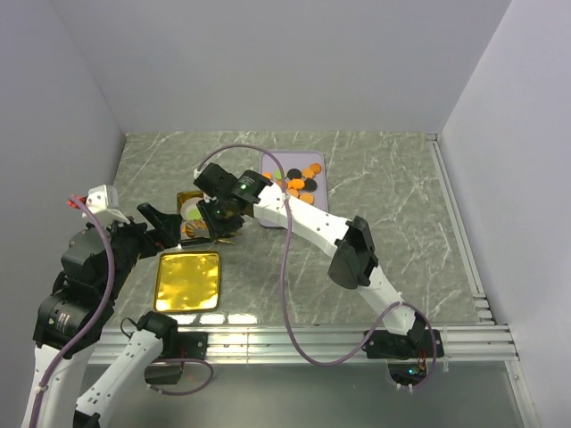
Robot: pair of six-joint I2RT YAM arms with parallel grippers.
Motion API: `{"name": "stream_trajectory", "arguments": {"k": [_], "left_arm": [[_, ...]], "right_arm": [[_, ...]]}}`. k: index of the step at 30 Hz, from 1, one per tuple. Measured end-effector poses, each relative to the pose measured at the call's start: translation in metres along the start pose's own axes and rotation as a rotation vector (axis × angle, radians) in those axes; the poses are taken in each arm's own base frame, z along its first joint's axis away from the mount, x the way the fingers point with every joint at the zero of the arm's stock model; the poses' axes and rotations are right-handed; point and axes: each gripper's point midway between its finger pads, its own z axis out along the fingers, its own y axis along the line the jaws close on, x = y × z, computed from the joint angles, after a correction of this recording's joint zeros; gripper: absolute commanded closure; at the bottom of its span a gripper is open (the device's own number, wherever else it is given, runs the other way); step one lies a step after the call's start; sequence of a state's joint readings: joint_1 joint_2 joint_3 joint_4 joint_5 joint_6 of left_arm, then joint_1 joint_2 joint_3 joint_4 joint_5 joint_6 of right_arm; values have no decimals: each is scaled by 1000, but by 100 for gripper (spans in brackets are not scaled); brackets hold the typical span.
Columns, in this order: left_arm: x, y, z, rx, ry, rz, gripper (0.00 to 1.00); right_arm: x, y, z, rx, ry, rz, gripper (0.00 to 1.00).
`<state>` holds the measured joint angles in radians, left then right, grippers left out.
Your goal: Pack the cookies
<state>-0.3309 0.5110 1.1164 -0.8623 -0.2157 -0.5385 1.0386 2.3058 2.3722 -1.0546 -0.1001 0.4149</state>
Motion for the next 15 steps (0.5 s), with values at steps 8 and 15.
{"name": "stream_trajectory", "arguments": {"k": [8, 15], "left_arm": [[2, 6, -3, -21, 0, 6, 1], [2, 6, -1, -23, 4, 28, 1]], "right_arm": [[2, -4, 13, 16, 13, 6, 50], [1, -5, 19, 24, 9, 8, 47]]}}
